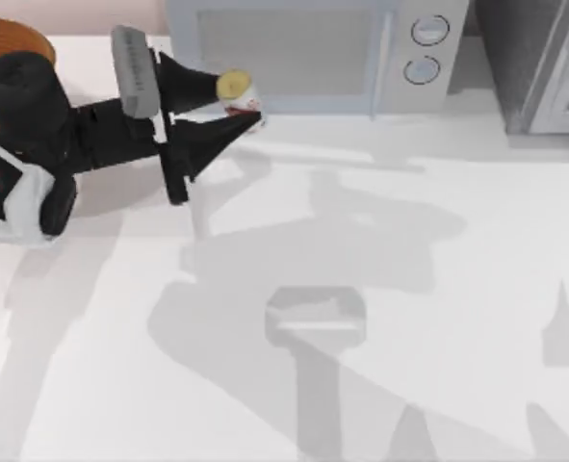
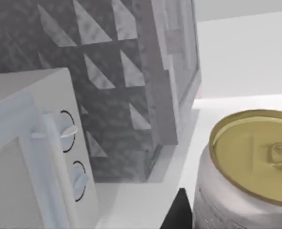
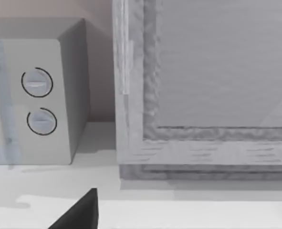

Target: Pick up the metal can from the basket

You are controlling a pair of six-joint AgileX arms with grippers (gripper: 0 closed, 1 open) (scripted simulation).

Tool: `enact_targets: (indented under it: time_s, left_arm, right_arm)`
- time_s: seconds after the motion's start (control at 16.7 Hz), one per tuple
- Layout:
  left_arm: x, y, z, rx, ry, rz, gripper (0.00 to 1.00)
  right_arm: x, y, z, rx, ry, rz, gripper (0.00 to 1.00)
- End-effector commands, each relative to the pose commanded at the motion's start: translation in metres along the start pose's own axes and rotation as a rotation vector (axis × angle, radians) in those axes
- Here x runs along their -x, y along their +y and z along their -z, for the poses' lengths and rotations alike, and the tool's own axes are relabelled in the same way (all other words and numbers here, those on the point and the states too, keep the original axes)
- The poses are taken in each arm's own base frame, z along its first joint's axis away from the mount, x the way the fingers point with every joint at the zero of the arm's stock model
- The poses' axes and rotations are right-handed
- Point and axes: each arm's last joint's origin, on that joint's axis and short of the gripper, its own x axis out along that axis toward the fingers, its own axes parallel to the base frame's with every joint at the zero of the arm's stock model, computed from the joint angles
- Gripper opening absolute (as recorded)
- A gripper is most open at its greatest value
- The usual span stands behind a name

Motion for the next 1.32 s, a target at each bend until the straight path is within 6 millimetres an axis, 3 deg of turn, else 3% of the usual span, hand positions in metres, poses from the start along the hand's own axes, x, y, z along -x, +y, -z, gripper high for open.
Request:
enact_targets:
  time_s: [0.54,0.96,1.32]
  left_arm:
    - [-0.013,-0.02,0.104,0.148,0.042,0.235,0.0]
    - [-0.013,-0.023,0.109,0.16,0.044,0.246,0.0]
    - [-0.013,-0.023,0.109,0.16,0.044,0.246,0.45]
  right_arm:
    - [0.0,0.0,0.0,0.0,0.0,0.0,1.0]
    - [0.0,0.0,0.0,0.0,0.0,0.0,1.0]
    - [0.0,0.0,0.0,0.0,0.0,0.0,1.0]
